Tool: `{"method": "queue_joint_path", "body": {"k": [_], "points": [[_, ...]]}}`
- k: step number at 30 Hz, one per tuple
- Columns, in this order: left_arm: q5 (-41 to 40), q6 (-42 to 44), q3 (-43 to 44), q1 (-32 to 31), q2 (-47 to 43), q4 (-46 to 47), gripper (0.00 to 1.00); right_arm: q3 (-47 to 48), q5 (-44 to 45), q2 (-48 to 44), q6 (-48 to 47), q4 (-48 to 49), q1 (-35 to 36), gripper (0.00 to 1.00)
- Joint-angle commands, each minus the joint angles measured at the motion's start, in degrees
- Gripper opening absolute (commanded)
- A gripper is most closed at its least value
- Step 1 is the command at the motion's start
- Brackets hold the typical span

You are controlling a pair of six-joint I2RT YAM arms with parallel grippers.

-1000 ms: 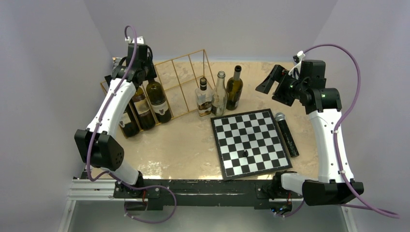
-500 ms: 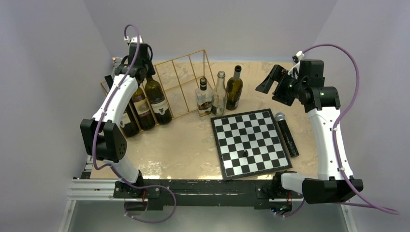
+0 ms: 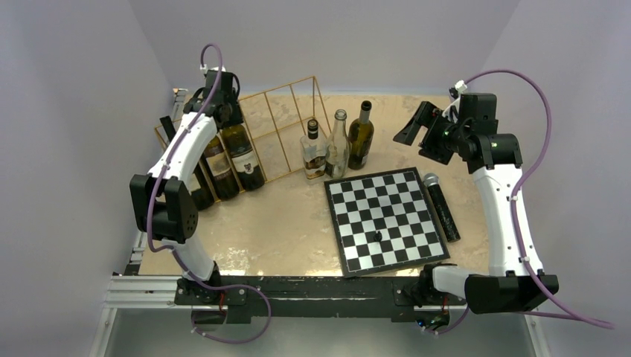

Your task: Put the wine bottle on the wine rack

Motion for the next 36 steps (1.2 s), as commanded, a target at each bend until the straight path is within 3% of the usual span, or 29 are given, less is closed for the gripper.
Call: {"method": "queue_joint_path", "body": {"k": [1,14,17,21,23,26,31,36], "points": [[-0.52,1.71,0.86,0.21,-0.13,-5.59,0.48,-0.44,0.96,-0.69,-0.46,1.54,-0.35,0.92],[5.0,4.57,3.01,0.21,-11.07,-4.95,0.77,1.31,-0.92,-1.06,-0.36,1.14,-0.37,0.93],[12.16,7.19,2.77,0.18,-14.02,-2.97,0.86,1.53,-1.36,-1.22,-0.29,1.14,-0.38,0.93],[30.9,11.35,1.27,-0.12,-17.11,0.97,0.98,1.64,-2.2,-1.5,-0.25,1.52,-0.33,0.93],[42.65,12.41,-0.05,-1.11,-18.24,3.63,0.99,1.78,-2.7,-1.5,-0.16,1.71,-0.38,0.93],[52.06,15.56,-2.92,-4.57,-20.46,6.57,0.99,1.97,-3.45,-1.63,0.03,1.92,-0.31,0.93],[57.97,20.81,-5.12,-13.44,-21.34,9.47,0.99,0.86,-4.78,-2.81,-0.05,4.25,-0.34,0.99],[54.67,17.96,-10.73,-17.43,-22.6,20.38,0.98,0.87,-4.86,-2.98,0.08,4.63,-0.36,0.99]]}}
